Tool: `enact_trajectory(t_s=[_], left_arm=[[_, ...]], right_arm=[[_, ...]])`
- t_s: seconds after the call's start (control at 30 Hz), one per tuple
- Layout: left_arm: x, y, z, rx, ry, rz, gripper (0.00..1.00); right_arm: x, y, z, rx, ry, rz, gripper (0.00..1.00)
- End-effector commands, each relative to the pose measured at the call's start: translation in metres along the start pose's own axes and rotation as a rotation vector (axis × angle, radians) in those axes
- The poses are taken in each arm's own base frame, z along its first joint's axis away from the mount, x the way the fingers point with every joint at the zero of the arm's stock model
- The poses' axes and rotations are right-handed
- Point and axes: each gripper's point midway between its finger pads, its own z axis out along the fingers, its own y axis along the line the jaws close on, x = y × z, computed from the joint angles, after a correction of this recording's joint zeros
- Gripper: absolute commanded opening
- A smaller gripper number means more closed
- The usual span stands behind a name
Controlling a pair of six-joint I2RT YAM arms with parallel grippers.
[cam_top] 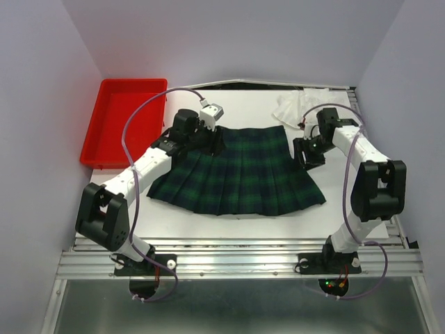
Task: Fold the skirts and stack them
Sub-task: Flatten the skirt out
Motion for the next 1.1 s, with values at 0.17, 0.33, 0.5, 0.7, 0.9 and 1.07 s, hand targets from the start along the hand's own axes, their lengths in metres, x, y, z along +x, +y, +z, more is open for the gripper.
enact_trajectory(t_s=[0.17,0.33,0.5,0.7,0.9,1.07], left_arm=[[0.011,0.021,-0.003,-0.1,0.004,0.005,0.61],[0.02,0.026,0.001,-0.11,0.026,0.0,0.61],[0.04,0.047,0.012,-0.135,0.084,-0.064,0.61],[0.054,0.062,0.016,-0.133,0.12,-0.11,0.6],[0.059,0.06,0.016,-0.124,0.133,-0.115,0.61],[0.061,0.06,0.019,-0.115,0.14,-0.119,0.61]], right_arm=[[0.022,-0.022,0.049,0.132,0.05,-0.006,0.61],[0.039,-0.018,0.058,0.101,0.118,0.0,0.37],[0.041,-0.018,0.059,0.095,0.14,-0.002,0.04],[0.011,-0.004,0.027,0.087,0.044,-0.032,0.03],[0.019,-0.018,0.005,0.215,0.041,-0.034,0.73],[0.052,-0.027,0.03,0.215,0.12,-0.017,0.69]])
